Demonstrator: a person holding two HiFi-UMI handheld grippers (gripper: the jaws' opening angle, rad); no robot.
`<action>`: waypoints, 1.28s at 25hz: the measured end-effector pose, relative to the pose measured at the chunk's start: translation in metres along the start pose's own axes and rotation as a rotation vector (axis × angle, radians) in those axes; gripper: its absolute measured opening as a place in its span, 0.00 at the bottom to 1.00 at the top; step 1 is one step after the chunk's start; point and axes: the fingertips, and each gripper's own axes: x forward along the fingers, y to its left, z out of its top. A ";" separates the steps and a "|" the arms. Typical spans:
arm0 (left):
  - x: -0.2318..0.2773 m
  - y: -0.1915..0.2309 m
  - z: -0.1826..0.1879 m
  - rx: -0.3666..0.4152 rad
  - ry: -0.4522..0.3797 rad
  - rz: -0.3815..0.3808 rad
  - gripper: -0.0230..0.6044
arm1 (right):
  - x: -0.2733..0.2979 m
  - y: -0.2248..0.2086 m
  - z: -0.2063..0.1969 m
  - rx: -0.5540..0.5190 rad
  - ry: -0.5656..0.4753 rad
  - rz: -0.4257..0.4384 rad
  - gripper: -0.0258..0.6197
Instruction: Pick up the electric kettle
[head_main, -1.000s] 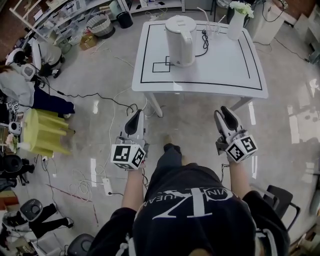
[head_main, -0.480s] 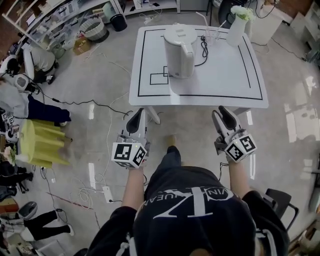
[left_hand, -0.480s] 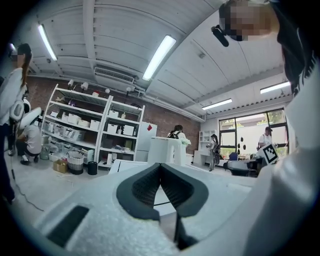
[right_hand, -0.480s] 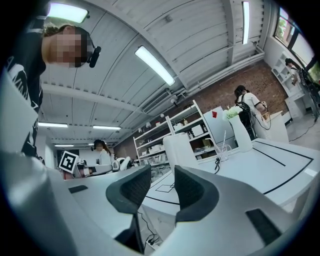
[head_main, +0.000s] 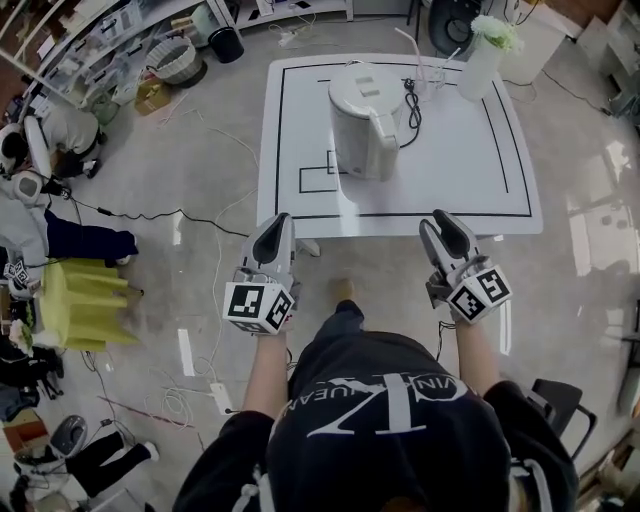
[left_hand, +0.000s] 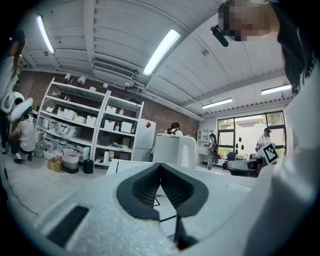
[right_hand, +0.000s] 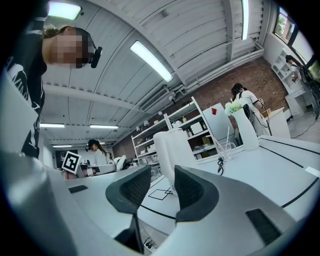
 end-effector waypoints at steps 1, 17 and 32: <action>0.006 0.004 0.001 -0.001 0.002 -0.004 0.05 | 0.005 -0.002 0.000 0.000 0.003 -0.002 0.25; 0.094 0.043 0.002 -0.029 0.024 -0.117 0.05 | 0.081 -0.003 -0.001 -0.042 0.068 0.083 0.33; 0.124 0.034 -0.012 -0.077 0.062 -0.088 0.05 | 0.136 0.005 0.040 -0.056 0.113 0.354 0.38</action>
